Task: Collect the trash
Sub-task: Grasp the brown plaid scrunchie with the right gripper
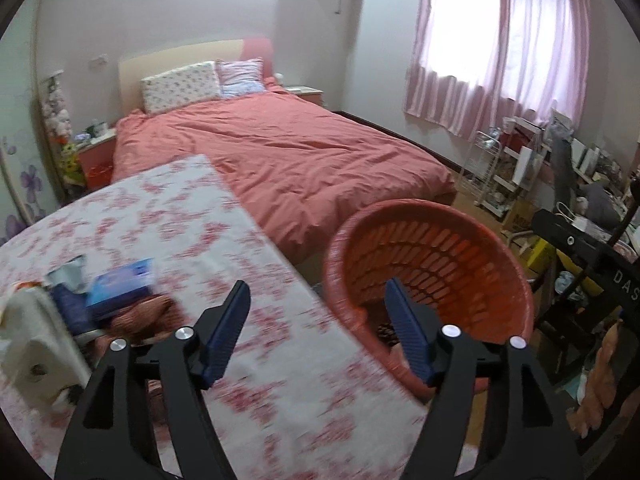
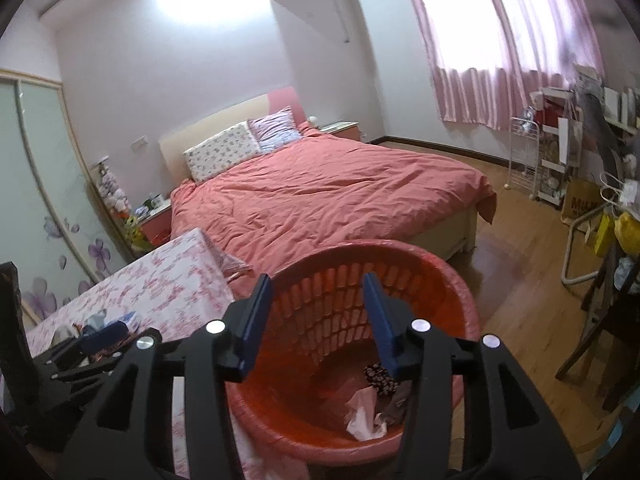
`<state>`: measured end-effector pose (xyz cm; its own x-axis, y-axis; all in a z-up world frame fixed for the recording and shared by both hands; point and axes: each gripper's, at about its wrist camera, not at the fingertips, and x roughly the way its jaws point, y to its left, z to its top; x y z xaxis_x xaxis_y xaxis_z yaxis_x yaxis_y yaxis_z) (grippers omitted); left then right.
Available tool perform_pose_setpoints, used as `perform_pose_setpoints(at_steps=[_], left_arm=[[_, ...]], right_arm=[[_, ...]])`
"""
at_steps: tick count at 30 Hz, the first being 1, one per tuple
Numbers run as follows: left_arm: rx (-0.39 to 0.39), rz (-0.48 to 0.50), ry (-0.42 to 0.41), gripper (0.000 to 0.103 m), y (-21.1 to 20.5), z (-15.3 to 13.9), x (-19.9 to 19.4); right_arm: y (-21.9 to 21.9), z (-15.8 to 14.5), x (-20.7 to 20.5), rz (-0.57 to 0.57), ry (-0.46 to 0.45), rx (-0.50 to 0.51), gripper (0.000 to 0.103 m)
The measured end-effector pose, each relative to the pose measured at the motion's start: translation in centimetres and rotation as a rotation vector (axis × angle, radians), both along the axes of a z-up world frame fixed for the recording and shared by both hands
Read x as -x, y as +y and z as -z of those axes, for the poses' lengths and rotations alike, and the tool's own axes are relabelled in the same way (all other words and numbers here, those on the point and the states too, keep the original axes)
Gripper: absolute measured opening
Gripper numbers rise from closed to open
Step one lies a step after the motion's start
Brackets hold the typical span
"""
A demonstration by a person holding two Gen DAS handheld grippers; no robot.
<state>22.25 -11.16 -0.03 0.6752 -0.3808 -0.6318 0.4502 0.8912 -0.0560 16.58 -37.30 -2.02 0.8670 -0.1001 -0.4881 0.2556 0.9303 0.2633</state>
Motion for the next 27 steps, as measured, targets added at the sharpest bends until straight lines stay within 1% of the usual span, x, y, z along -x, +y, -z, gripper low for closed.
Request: perform_pose_setpoints(at_steps=[6, 12, 17, 21, 24, 27], left_arm=[[-0.015, -0.113, -0.016, 0.078, 5.2, -0.7, 0.9], [-0.010, -0.237, -0.021, 0.079, 11.2, -1.1, 1.6], [0.000, -0.332, -0.024, 0.081, 16.3, -1.1, 2.4], [-0.004, -0.394, -0.024, 0.081, 19.4, -1.1, 2.8], [-0.008, -0.435, -0.019, 0.081, 21.3, -0.9, 2.8], [-0.010, -0.464, -0.016, 0.081, 22.9, -0.6, 2.8]], right_arm=[[4.2, -0.7, 0.1, -0.078, 0.007, 0.016, 0.049], [9.7, -0.8, -0.5, -0.181, 0.030, 0.022, 0.049], [14.8, 0.1, -1.7, -0.270, 0.079, 0.035, 0.049], [19.1, 1.3, -3.1, -0.342, 0.129, 0.058, 0.049], [21.4, 2.1, -4.2, -0.375, 0.164, 0.072, 0.049], [23.0, 3.0, -5.6, -0.386, 0.205, 0.071, 0.046]])
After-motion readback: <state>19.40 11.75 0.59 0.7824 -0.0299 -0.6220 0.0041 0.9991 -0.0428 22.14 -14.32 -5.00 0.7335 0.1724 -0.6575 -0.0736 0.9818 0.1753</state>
